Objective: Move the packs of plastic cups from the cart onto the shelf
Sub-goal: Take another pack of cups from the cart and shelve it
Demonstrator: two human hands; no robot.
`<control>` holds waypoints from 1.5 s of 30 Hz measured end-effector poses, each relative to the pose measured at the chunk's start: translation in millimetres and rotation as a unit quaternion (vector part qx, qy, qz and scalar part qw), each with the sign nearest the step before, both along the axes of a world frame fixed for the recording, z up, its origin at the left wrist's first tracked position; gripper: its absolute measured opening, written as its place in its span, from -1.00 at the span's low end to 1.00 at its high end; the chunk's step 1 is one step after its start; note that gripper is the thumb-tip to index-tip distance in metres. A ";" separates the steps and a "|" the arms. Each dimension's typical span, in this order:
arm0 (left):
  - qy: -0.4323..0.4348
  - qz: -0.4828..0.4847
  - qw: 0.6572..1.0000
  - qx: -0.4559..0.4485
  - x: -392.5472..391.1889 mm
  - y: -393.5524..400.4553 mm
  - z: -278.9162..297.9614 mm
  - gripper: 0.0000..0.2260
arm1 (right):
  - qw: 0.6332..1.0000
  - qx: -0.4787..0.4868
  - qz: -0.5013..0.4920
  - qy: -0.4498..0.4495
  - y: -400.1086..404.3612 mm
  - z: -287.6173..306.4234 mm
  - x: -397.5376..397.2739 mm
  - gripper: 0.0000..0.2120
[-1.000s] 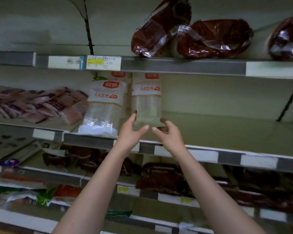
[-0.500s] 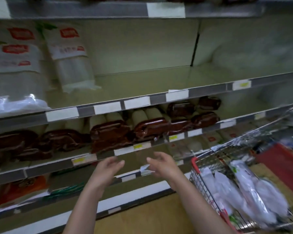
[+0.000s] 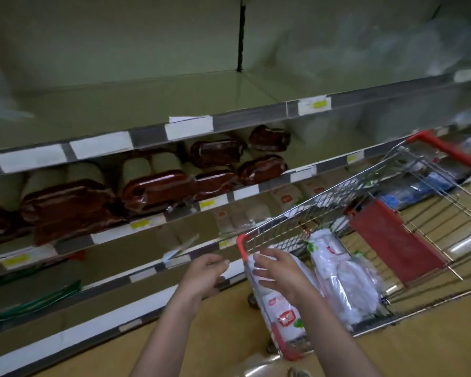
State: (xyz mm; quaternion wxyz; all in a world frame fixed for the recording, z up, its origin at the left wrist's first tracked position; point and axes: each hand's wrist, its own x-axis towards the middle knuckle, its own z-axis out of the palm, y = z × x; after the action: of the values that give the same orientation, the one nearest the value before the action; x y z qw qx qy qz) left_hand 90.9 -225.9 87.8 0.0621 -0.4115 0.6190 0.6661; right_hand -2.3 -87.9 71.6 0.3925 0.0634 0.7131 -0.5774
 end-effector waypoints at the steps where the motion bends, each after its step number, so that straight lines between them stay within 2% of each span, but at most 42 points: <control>1: -0.003 0.000 1.000 0.010 -14.6 17.4 -8.1 -0.74 | 1.000 0.007 0.001 -0.006 18.4 -6.8 -15.5 -0.66; 6: -0.041 0.010 0.998 0.051 -94.4 111.3 -46.0 -0.78 | 0.997 0.058 0.016 -0.056 120.3 -43.9 -97.3 -0.63; 11: -0.085 0.000 0.991 0.106 -160.0 194.8 -66.1 -0.96 | 0.992 0.073 -0.048 -0.088 209.3 -68.6 -166.9 -0.92; 14: -0.117 -0.027 0.986 0.117 -184.2 230.2 -76.4 -0.85 | 0.987 0.086 -0.078 -0.114 243.8 -78.7 -190.3 -0.81; 17: -0.135 -0.042 0.983 0.114 -201.9 251.3 -94.7 -0.89 | 0.980 0.090 -0.118 -0.134 259.5 -82.0 -203.8 -0.88; 20: -0.145 -0.097 0.984 0.037 -226.8 264.3 -117.3 -0.70 | 0.972 0.075 -0.164 -0.154 273.6 -88.4 -215.9 -0.93; 22: -0.125 -0.156 0.979 -0.037 -246.3 268.0 -128.2 -0.58 | 0.965 0.068 -0.190 -0.168 283.9 -93.8 -216.1 -0.88; 24: -0.116 -0.185 0.973 -0.072 -267.2 272.5 -141.7 -0.40 | 0.962 0.052 -0.208 -0.171 294.3 -99.0 -216.8 -0.84; 27: -0.153 -0.105 0.983 0.002 -285.4 285.4 -156.8 -0.20 | 0.953 0.027 -0.228 -0.199 305.4 -108.8 -211.5 -0.85; 29: -0.203 -0.050 0.974 0.084 -284.1 300.7 -166.7 -0.05 | 0.944 0.021 -0.244 -0.219 307.0 -112.8 -206.0 -0.93; 32: -0.231 0.005 0.959 0.167 -276.2 326.9 -190.4 0.10 | 0.943 0.020 -0.249 -0.221 310.2 -112.4 -206.2 -0.92; 34: -0.225 0.039 0.964 0.138 -275.6 337.6 -200.1 0.06 | 0.948 0.020 -0.246 -0.202 315.5 -112.6 -208.8 -0.89; 36: -0.215 0.089 0.971 0.052 -278.0 341.3 -205.8 -0.14 | 0.948 0.023 -0.251 -0.196 319.7 -114.7 -212.4 -0.93; 39: -0.205 0.106 0.973 -0.010 -283.2 340.5 -204.1 -0.35 | 0.942 0.012 -0.261 -0.210 321.8 -123.9 -216.8 -0.82; 43: -0.188 0.066 0.980 -0.014 -280.2 340.5 -190.6 -0.42 | 0.933 -0.015 -0.262 -0.247 318.4 -128.7 -216.7 -0.76; 45: -0.170 0.069 0.983 0.013 -276.9 329.1 -181.4 -0.46 | 0.933 -0.025 -0.253 -0.255 315.2 -125.1 -215.0 -0.77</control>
State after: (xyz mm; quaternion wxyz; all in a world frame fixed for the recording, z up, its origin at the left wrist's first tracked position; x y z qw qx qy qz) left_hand -186.0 103.1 -93.6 0.1254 -0.5596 0.5605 0.5975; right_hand -217.3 227.3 -53.5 0.4037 0.3767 0.5351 -0.6393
